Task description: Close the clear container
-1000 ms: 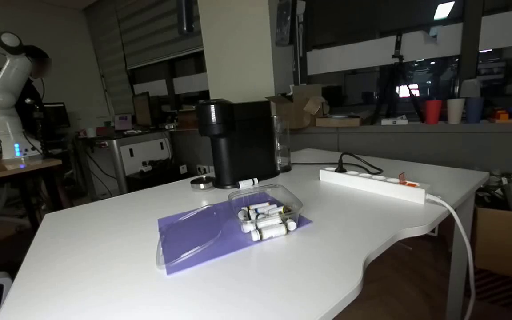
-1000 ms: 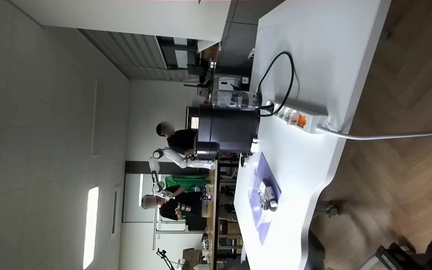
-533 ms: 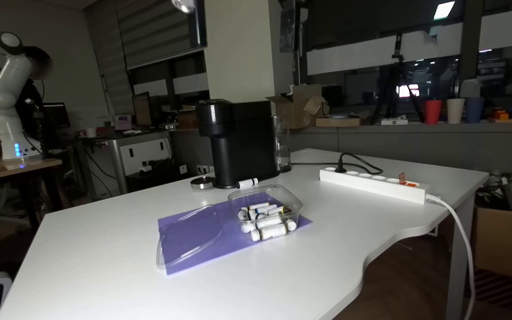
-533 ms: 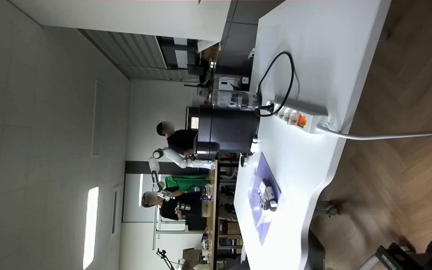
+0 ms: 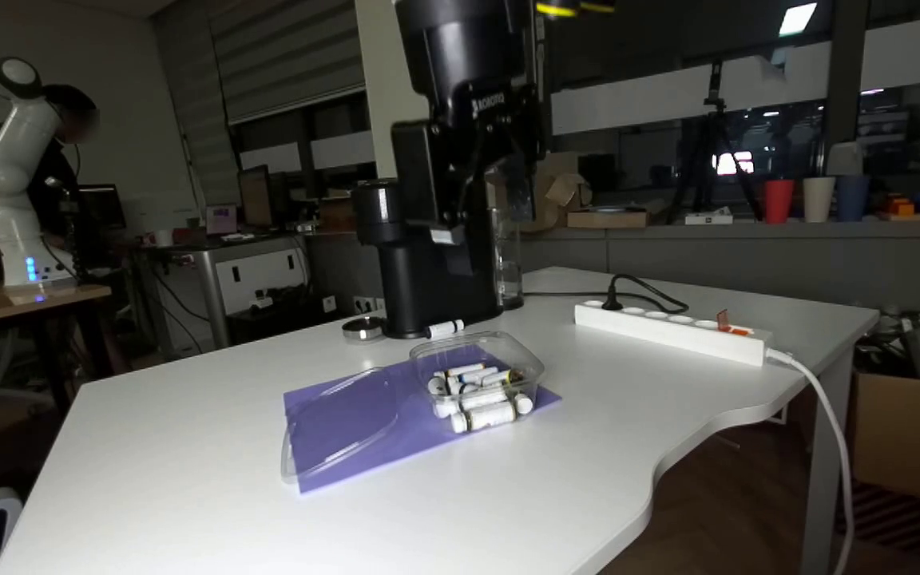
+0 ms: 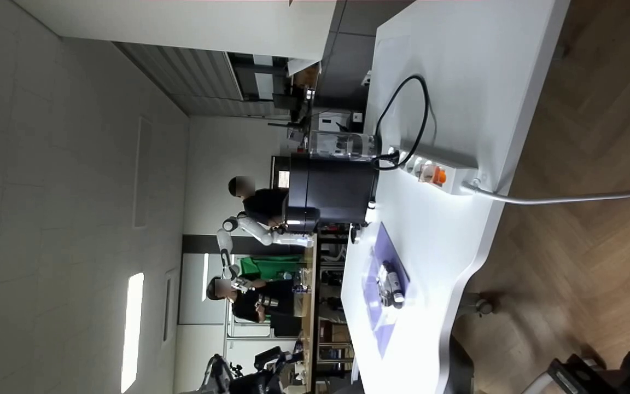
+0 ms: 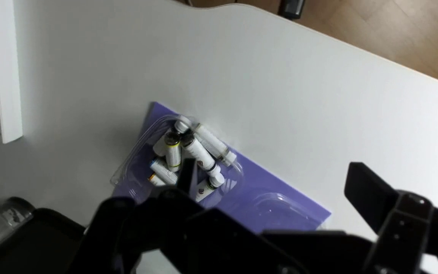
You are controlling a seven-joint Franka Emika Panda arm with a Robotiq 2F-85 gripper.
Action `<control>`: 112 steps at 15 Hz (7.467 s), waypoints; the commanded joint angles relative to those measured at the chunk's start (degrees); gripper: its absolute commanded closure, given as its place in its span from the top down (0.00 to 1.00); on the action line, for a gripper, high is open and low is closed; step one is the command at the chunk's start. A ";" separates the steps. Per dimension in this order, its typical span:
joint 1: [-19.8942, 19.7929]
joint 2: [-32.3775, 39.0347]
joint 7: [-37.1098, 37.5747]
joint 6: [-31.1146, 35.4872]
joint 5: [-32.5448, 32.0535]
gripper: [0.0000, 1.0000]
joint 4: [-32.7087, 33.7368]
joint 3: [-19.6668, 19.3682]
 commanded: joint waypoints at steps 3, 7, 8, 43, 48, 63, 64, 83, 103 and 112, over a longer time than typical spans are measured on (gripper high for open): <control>-1.08 18.09 -1.07 0.68 -22.49 1.00 10.05 -2.91; 1.96 20.46 -1.24 -0.77 -20.85 1.00 10.83 -6.37; 2.54 22.64 -1.25 -2.63 -20.19 1.00 12.83 -6.89; 17.55 51.33 0.73 -21.90 -67.39 1.00 33.26 -7.72; 17.26 53.19 1.75 -22.07 -68.78 1.00 34.38 -5.39; 16.00 57.27 29.11 -16.76 -100.56 1.00 34.28 -3.35; 15.80 57.60 30.61 -17.51 -102.86 1.00 34.09 -3.03; 11.91 59.65 36.09 -31.54 -121.82 1.00 33.40 -0.65; 6.99 39.53 19.16 -39.61 -83.50 1.00 29.23 -0.60; -2.24 29.86 -0.81 -30.44 -54.18 1.00 30.37 -7.61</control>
